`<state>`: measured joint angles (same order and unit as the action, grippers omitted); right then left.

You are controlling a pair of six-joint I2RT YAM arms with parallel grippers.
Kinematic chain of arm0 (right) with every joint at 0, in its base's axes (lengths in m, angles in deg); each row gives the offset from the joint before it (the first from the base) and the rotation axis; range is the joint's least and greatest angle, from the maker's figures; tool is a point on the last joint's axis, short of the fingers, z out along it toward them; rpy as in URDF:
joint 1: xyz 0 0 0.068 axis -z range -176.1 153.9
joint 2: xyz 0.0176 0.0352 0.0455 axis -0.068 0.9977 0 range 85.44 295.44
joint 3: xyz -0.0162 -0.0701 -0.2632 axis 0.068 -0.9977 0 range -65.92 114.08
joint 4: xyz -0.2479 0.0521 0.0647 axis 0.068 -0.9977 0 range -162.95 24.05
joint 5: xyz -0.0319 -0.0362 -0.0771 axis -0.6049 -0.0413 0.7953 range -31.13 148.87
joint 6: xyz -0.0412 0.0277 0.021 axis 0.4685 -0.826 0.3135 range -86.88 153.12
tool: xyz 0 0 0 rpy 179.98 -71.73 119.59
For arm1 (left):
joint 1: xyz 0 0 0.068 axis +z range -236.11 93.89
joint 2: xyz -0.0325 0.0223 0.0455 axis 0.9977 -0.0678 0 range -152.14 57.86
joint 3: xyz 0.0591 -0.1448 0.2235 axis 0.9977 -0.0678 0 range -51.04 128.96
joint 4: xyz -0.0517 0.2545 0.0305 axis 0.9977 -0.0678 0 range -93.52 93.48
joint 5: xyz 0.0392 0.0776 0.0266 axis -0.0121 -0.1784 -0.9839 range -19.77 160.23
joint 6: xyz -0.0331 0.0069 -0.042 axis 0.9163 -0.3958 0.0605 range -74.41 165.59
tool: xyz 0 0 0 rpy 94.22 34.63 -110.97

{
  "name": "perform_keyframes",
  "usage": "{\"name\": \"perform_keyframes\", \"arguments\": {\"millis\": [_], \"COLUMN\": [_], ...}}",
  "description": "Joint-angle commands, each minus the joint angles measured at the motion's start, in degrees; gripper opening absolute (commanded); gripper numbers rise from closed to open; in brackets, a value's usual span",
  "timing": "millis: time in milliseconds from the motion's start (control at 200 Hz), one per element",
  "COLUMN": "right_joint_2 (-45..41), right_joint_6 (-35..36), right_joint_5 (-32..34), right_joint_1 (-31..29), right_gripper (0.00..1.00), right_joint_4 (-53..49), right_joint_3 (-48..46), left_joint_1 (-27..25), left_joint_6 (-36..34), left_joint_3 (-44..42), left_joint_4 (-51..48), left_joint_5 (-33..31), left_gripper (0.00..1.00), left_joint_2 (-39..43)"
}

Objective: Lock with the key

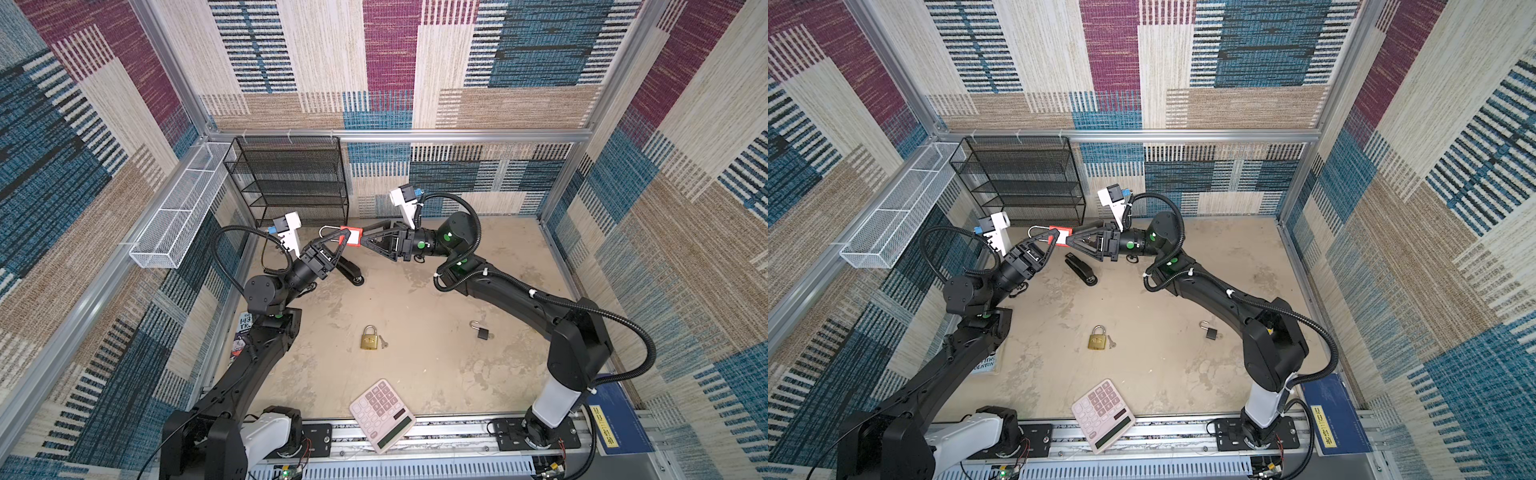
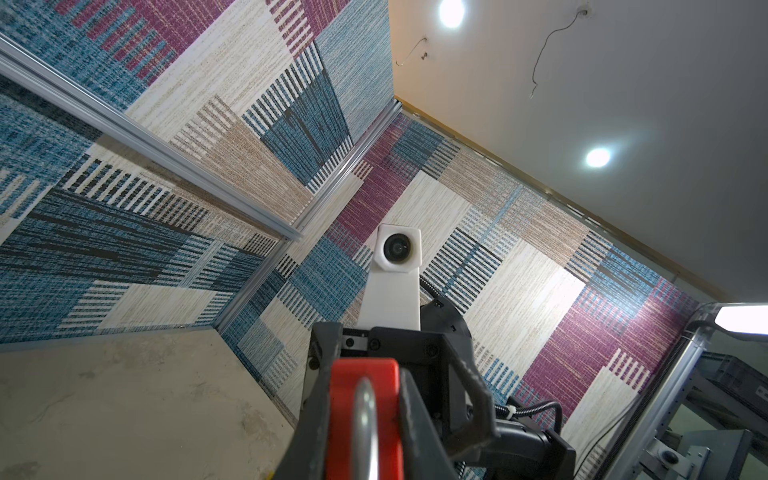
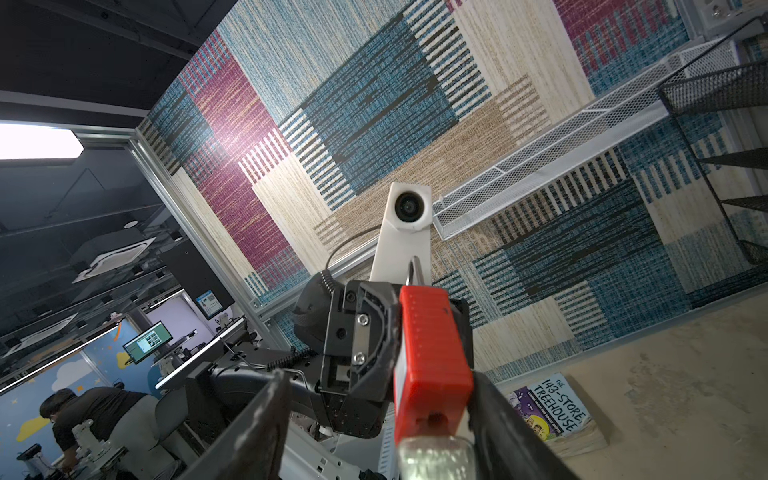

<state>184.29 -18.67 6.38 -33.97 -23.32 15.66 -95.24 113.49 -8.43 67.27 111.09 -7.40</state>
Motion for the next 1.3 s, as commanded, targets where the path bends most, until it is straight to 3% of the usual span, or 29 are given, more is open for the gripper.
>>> {"name": "perform_keyframes", "arguments": {"millis": [0, 781, 1077, 1292], "right_joint_2": [-1.2, 1.7, 1.4, 1.6], "right_joint_6": [-2.1, 0.5, 2.5, 2.7], "right_joint_5": [0.8, -0.8, -2.4, -3.5], "right_joint_1": [1.4, 2.8, 2.1, 1.7], "right_gripper": [0.71, 0.7, 0.61, 0.48], "right_joint_4": [1.7, -7.3, -7.8, -7.5], "right_joint_3": [-2.1, 1.7, 1.5, 2.5], "left_joint_1": [0.0, 0.0, 0.0, -0.1], "left_joint_6": [1.8, 2.8, 2.7, 2.8], "left_joint_3": [0.8, 0.9, 0.9, 0.9], "left_joint_4": [4.1, 5.6, 5.1, 4.9], "left_joint_5": [0.1, 0.4, 0.5, 0.5], "left_gripper": [0.0, 0.0, 0.0, 0.0], "left_joint_2": [-0.4, -0.8, -0.8, -0.7]}}
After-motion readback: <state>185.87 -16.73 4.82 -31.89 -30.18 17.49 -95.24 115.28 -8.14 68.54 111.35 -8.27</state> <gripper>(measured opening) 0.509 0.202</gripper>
